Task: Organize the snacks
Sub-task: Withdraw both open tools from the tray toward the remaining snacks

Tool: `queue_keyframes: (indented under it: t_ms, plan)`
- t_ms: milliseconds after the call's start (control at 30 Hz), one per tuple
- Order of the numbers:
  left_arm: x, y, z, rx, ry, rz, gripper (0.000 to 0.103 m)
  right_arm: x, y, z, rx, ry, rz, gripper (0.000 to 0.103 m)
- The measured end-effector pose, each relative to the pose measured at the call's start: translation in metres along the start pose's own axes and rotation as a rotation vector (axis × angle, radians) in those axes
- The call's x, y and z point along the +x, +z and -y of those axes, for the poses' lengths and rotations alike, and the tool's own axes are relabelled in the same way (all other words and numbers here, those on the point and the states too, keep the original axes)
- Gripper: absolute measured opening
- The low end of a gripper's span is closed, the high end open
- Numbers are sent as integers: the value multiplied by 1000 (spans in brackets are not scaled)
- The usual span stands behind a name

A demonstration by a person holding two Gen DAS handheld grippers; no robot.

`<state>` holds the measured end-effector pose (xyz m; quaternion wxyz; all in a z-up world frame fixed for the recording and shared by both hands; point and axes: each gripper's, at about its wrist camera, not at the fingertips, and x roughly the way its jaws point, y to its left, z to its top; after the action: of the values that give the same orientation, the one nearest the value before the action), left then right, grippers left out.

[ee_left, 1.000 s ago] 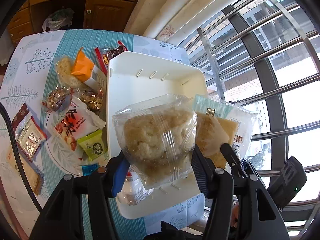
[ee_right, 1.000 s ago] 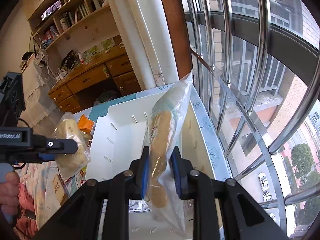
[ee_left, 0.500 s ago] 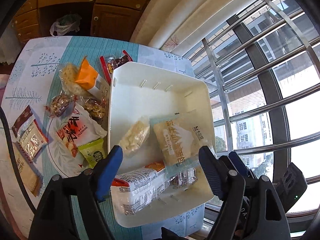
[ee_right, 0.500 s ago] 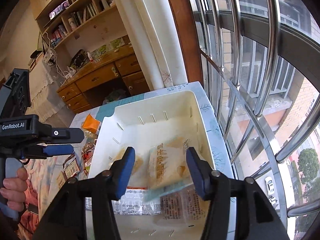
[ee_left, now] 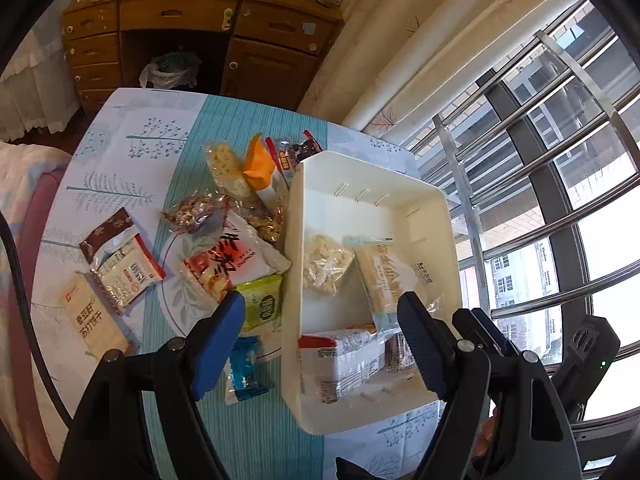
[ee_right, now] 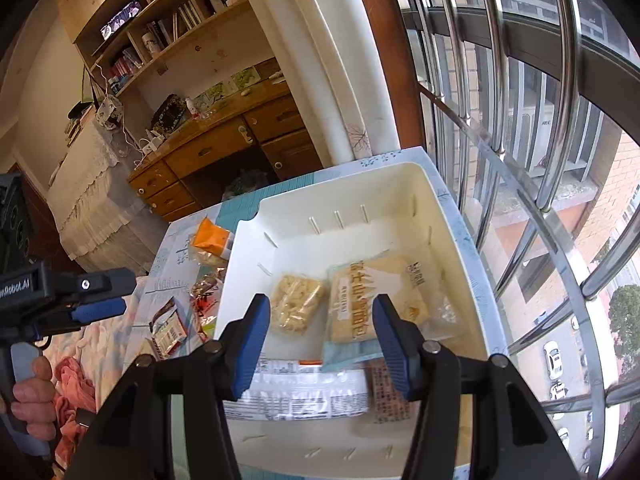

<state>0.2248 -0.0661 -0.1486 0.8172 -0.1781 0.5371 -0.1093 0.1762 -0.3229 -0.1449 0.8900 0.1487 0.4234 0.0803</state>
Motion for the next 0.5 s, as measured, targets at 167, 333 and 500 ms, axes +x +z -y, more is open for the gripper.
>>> queue_keyframes:
  t_ms: [167, 333, 500]
  plan:
    - [-18, -10, -28, -11, 20, 1, 77, 4, -7, -13, 49, 9, -26, 54]
    - [-36, -18, -60, -22, 35, -11, 77, 4, -19, -25, 122, 13, -48, 54]
    - [-53, -25, -95, -23, 56, -30, 77, 1, -34, -36, 215, 4, -63, 54]
